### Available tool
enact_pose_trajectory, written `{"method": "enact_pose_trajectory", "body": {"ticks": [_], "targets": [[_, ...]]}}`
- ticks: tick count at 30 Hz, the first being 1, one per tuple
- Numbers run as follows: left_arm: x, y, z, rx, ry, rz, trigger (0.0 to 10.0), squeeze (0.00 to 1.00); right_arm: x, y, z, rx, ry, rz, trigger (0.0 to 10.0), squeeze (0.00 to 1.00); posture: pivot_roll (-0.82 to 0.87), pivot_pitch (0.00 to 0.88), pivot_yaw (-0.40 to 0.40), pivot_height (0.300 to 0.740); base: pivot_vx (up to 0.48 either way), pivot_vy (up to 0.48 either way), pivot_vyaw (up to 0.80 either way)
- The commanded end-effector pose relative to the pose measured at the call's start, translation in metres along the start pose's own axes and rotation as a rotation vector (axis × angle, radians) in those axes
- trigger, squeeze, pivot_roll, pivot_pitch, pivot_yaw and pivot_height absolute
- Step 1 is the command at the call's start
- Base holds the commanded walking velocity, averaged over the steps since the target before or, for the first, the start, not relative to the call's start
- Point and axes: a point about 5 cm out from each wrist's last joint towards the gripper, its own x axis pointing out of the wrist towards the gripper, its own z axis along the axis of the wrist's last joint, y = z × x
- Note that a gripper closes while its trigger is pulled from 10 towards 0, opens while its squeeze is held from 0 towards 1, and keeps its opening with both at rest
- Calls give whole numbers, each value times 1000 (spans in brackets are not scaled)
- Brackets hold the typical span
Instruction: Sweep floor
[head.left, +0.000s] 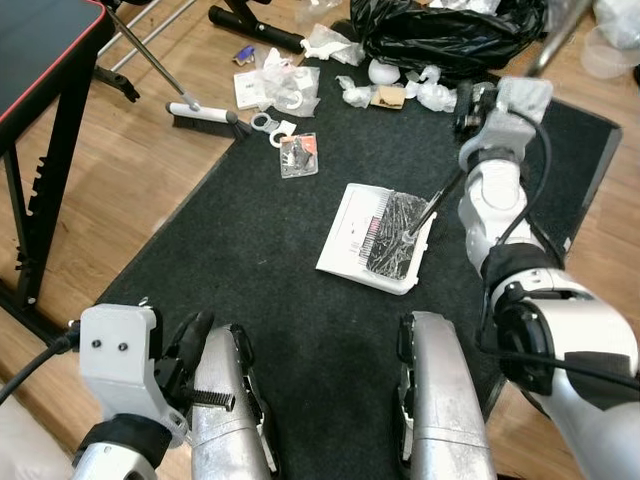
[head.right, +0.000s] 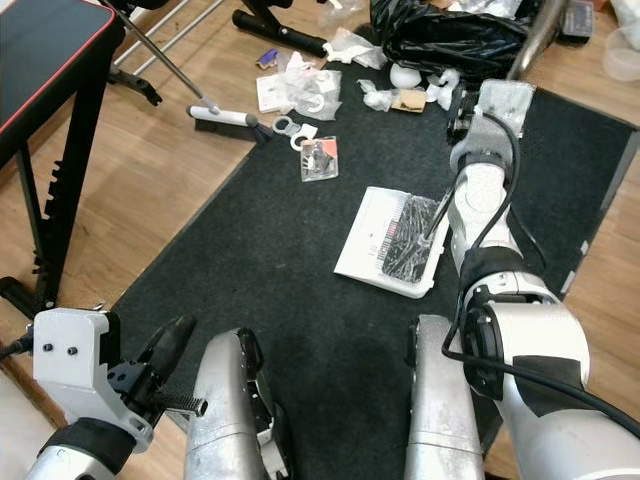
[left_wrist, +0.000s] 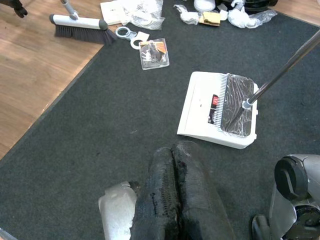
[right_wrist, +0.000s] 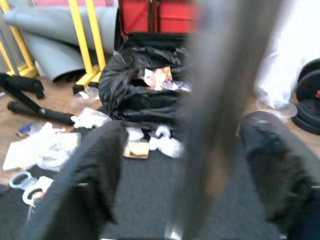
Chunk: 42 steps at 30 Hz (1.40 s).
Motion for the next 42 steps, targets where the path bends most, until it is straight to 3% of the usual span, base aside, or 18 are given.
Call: {"method": "enact_pose_trajectory", "body": {"ticks": [1,3,6,7,9,10,11,12,13,15,16,19,23,27,42], "targets": [[-3,2,-3,2,30,44,10000,0,-5,1,-8,-2,20,6,10000,1000,171,407,31,525,0,0,0],[7,2,-6,6,21,38,10000,0,-28,-2,-40,-38,120,105,10000,1000,108,346,0,525,0,0,0],[19,2,-10,7,9,25,10000,0,-65,-7,-81,-113,272,241,10000,1000,76,323,-10,525,0,0,0],[23,2,-12,3,6,22,10000,0,-75,-12,-87,-101,288,246,10000,745,44,302,-15,525,0,0,0],[27,3,-13,1,4,21,10000,0,-81,-15,-90,-90,298,246,10000,745,36,296,-16,525,0,0,0],[31,4,-14,-5,0,21,10000,0,-91,-21,-92,-91,310,263,10000,0,5,276,-20,525,0,0,0],[34,4,-15,-13,-6,21,10000,0,-102,-25,-91,-90,316,287,10000,0,5,276,-20,525,0,0,0],[34,4,-15,-13,-6,21,10000,0,-102,-25,-91,-90,316,287,10000,0,5,276,-20,525,0,0,0],[40,5,-17,-20,-13,21,10000,0,-115,-25,-85,-78,317,353,10000,0,-32,240,-29,525,0,0,0],[40,5,-17,-20,-13,21,10000,0,-115,-25,-85,-78,317,353,10000,0,-32,240,-29,525,0,0,0],[47,6,-18,-25,-21,20,10000,0,-128,-21,-76,-48,304,425,10000,0,-48,216,-32,530,0,0,0],[58,7,-21,-31,-32,27,10000,0,-141,-8,-63,21,284,524,10000,0,-62,185,-39,540,0,0,0],[66,9,-23,-30,-42,42,10000,0,-142,-1,-58,30,258,556,10000,0,-69,160,-47,550,0,0,0],[74,9,-30,-49,-52,63,10000,0,-147,6,-58,10,249,600,10000,0,-79,78,-67,565,0,0,0],[79,10,-47,-36,-40,62,10000,0,-155,13,-55,-16,299,624,10000,0,-65,14,-50,595,0,0,0]]}}
